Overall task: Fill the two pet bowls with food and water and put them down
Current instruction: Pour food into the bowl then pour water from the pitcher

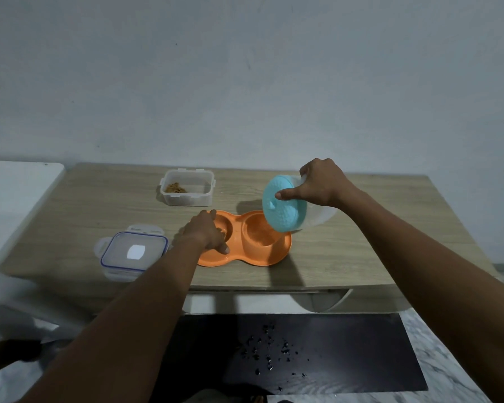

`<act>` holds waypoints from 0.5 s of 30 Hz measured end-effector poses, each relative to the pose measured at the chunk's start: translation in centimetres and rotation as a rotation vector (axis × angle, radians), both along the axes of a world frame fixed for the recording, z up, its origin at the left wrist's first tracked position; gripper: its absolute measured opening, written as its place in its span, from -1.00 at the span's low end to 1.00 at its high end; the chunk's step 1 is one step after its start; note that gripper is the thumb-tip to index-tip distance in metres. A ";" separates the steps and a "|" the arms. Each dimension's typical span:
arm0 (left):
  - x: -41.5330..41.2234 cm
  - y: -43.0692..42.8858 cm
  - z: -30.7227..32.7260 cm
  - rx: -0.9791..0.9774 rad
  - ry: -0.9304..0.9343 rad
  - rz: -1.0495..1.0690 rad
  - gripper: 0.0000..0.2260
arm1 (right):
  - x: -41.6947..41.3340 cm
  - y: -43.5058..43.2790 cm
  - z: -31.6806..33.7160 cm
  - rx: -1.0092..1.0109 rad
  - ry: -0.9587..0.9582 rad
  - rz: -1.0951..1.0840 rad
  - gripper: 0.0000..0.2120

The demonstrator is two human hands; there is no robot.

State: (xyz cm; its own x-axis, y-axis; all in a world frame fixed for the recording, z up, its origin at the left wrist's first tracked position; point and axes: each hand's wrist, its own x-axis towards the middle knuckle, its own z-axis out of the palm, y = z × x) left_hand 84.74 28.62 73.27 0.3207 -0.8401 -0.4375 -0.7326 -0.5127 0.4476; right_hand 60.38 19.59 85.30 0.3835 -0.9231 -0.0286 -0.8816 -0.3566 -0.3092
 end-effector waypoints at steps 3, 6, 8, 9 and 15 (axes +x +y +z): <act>0.0 0.1 0.0 -0.002 0.000 -0.004 0.09 | -0.1 0.0 0.1 0.003 0.008 -0.001 -0.34; 0.0 0.1 0.1 0.002 -0.013 -0.011 0.10 | -0.2 0.0 0.3 -0.001 0.017 0.003 -0.34; 0.1 0.1 0.1 0.006 -0.024 -0.015 0.10 | -0.3 0.1 0.5 -0.007 0.020 0.006 -0.34; 0.0 0.1 0.1 0.006 -0.024 -0.015 0.10 | -0.3 0.2 0.6 -0.008 0.021 0.010 -0.34; 0.0 0.1 0.1 0.011 -0.025 -0.025 0.10 | 0.0 0.7 1.1 -0.006 0.019 0.025 -0.36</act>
